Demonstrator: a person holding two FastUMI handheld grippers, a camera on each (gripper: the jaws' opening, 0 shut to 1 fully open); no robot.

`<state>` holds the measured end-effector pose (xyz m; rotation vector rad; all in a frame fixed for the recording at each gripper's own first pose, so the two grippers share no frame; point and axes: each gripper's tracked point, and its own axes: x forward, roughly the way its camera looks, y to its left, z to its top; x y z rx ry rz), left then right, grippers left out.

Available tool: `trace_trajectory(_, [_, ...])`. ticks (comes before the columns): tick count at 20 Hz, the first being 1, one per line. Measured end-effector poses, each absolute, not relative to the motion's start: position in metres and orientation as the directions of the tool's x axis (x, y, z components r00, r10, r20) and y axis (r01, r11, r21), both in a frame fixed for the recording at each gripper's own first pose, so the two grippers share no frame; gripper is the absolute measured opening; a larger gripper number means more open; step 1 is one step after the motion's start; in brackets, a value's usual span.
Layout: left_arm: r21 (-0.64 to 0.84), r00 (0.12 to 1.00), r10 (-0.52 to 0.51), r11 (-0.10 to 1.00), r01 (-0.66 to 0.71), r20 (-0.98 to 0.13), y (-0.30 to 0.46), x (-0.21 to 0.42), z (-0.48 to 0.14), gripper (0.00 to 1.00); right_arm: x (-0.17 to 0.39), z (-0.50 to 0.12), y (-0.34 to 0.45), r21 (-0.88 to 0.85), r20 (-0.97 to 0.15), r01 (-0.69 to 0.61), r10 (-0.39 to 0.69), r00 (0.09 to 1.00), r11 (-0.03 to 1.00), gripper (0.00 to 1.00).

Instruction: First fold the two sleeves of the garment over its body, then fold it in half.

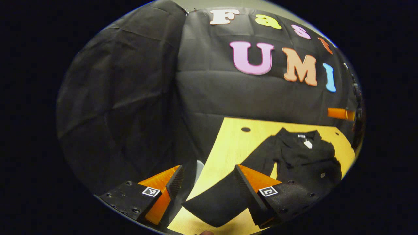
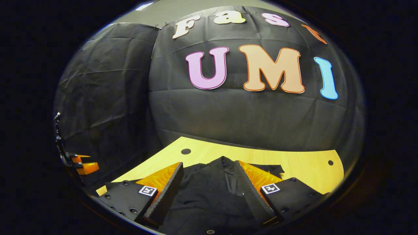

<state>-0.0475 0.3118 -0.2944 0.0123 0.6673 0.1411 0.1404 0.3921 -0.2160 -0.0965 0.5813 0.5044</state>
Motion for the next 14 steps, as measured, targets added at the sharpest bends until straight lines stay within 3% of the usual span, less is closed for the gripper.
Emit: trace_trajectory(14, [-0.008,0.539,0.059,0.993,-0.12,-0.84,0.301,-0.093,-0.418,0.95,0.134,-0.216,0.384,0.057,-0.598,-0.423,0.37,0.711,0.905,1.0])
